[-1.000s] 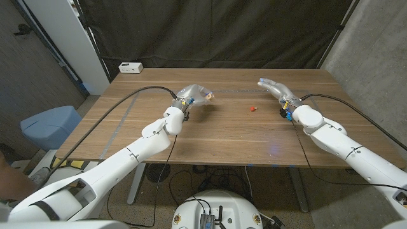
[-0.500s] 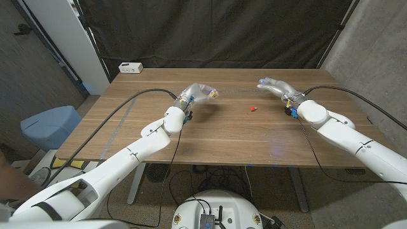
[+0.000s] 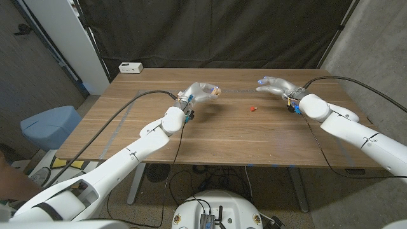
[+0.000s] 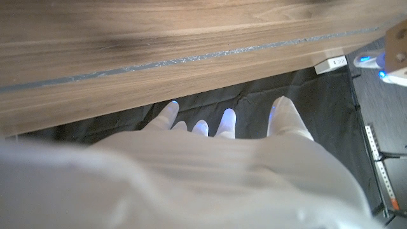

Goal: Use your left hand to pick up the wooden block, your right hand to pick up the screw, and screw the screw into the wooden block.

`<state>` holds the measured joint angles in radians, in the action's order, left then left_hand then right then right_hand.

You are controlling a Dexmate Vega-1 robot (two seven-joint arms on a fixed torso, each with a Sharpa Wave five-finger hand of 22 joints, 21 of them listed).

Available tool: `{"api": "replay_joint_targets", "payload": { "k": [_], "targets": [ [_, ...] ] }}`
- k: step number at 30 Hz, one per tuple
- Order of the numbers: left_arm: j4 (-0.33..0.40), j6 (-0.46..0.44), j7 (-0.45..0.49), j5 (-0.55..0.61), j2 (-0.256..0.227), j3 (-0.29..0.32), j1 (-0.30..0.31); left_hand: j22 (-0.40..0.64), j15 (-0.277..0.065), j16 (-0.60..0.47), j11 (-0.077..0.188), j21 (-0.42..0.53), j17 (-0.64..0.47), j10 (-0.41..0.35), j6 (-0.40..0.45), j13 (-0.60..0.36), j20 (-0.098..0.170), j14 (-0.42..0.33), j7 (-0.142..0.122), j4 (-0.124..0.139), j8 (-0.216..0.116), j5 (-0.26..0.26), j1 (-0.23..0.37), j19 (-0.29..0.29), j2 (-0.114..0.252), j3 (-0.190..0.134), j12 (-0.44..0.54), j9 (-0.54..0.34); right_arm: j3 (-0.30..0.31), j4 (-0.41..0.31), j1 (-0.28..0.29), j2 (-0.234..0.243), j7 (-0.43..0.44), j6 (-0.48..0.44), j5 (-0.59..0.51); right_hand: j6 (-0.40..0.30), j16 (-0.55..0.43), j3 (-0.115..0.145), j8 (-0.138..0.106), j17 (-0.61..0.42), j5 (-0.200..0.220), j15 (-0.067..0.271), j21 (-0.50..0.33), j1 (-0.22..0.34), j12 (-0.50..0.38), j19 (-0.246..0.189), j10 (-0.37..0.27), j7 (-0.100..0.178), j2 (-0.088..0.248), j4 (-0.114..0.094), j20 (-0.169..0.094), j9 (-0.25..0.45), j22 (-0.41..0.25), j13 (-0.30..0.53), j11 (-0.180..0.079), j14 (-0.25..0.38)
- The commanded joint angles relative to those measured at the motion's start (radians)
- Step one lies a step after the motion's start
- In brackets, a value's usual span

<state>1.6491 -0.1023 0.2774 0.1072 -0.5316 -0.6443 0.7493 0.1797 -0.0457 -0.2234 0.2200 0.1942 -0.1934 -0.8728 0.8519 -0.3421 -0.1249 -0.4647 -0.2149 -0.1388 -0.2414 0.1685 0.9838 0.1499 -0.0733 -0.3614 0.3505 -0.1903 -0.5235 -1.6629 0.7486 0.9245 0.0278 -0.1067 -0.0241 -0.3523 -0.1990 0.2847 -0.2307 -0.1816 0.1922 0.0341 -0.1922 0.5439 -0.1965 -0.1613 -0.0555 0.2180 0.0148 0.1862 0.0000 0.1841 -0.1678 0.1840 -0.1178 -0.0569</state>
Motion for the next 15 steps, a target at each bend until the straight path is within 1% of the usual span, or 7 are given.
{"api": "replay_joint_targets", "payload": {
  "k": [1, 8, 14, 15],
  "targets": [
    [-0.017, 0.033, -0.010, -0.070, 0.014, 0.005, 0.003, 0.001, -0.114, 0.002, 0.002, -0.003, -0.002, 0.000, -0.004, -0.003, -0.001, 0.006, -0.004, 0.001, 0.004, 0.009, -0.004, -0.003, 0.007, 0.001, -0.004, -0.003, -0.060, -0.031, -0.064, 0.034, -0.076, -0.048, -0.163, -0.010, -0.007, 0.010, 0.000, -0.002, 0.000, 0.005, -0.004, 0.019, -0.005, -0.015, -0.008, 0.000, -0.004, -0.001, 0.001, 0.003, 0.000, 0.002, -0.004, 0.004],
    [-0.034, 0.068, -0.018, -0.094, 0.004, 0.008, 0.016, 0.001, -0.112, 0.002, 0.001, -0.003, -0.003, 0.001, -0.004, -0.003, -0.002, 0.007, -0.003, 0.002, 0.005, 0.009, -0.005, -0.004, 0.009, 0.001, -0.006, -0.003, -0.083, -0.032, -0.091, 0.046, -0.118, -0.041, -0.242, -0.018, -0.008, 0.014, 0.000, -0.002, -0.001, 0.003, -0.004, 0.036, -0.005, -0.020, -0.011, 0.000, -0.010, -0.001, 0.004, 0.004, 0.000, 0.003, -0.001, 0.011],
    [-0.053, 0.105, -0.009, -0.128, 0.011, 0.020, 0.038, 0.001, -0.112, 0.001, 0.001, -0.002, -0.003, 0.002, -0.001, -0.003, 0.000, 0.004, -0.002, 0.004, 0.004, 0.009, -0.008, -0.005, 0.011, 0.003, -0.007, -0.003, -0.100, -0.033, -0.110, 0.053, -0.156, -0.028, -0.301, -0.023, -0.006, 0.020, 0.001, -0.002, 0.001, 0.001, -0.003, 0.056, -0.003, -0.022, -0.012, 0.001, -0.017, -0.001, 0.009, 0.005, 0.000, 0.003, -0.007, 0.011],
    [-0.056, 0.112, -0.006, -0.131, 0.012, 0.021, 0.040, 0.001, -0.111, 0.001, 0.001, -0.001, -0.003, 0.002, 0.000, -0.004, 0.004, 0.005, -0.002, 0.004, 0.004, 0.009, -0.008, -0.003, 0.012, 0.003, -0.008, -0.004, -0.102, -0.033, -0.112, 0.054, -0.159, -0.027, -0.312, -0.024, -0.006, 0.021, 0.001, -0.002, 0.001, 0.001, -0.002, 0.059, -0.003, -0.022, -0.011, 0.001, -0.018, 0.000, 0.010, 0.005, 0.000, 0.003, -0.007, 0.012]
  ]
}}
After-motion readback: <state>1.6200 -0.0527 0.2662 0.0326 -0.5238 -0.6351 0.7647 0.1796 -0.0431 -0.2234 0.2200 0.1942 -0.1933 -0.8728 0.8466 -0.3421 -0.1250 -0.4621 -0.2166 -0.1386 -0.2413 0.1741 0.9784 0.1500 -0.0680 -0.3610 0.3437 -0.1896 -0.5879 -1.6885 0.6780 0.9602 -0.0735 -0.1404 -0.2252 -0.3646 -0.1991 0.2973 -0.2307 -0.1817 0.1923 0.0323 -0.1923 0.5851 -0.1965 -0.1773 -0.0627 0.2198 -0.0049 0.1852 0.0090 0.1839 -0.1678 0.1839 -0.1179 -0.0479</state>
